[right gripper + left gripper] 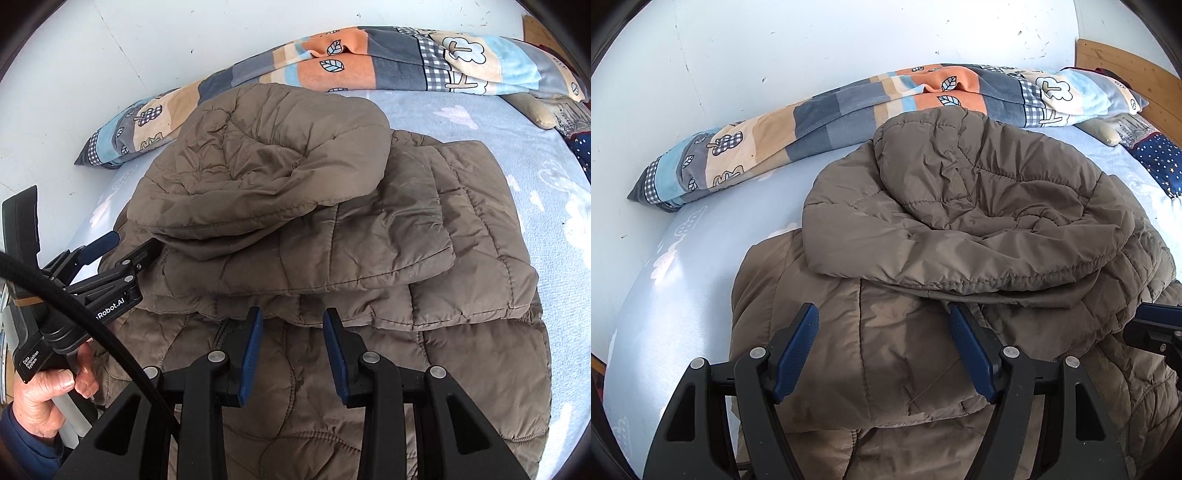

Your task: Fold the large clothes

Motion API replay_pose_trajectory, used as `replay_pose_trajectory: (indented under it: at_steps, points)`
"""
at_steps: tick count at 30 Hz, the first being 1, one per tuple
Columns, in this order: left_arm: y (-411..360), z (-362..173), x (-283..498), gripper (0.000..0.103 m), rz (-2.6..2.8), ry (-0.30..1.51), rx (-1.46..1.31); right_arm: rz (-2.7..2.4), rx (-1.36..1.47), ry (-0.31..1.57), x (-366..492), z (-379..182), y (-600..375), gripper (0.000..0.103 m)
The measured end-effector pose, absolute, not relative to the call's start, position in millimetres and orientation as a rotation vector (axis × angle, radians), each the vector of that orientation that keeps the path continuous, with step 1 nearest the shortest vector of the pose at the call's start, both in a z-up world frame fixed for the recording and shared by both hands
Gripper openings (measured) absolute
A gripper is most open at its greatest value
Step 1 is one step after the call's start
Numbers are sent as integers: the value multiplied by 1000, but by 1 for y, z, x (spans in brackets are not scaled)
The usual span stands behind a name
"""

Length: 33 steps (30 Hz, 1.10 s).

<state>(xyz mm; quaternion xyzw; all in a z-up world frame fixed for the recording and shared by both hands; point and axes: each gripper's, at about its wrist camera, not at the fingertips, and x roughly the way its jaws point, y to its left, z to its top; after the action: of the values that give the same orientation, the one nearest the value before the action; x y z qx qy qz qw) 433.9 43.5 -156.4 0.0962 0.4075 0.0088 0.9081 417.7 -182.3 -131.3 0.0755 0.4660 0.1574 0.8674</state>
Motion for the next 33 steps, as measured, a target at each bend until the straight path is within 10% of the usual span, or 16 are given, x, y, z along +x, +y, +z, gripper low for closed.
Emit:
replay_pose_trajectory:
  at_steps: [33]
  points:
    - [69,-160,439,78,77,873,114,264,159,1088,426,-148,-186,40]
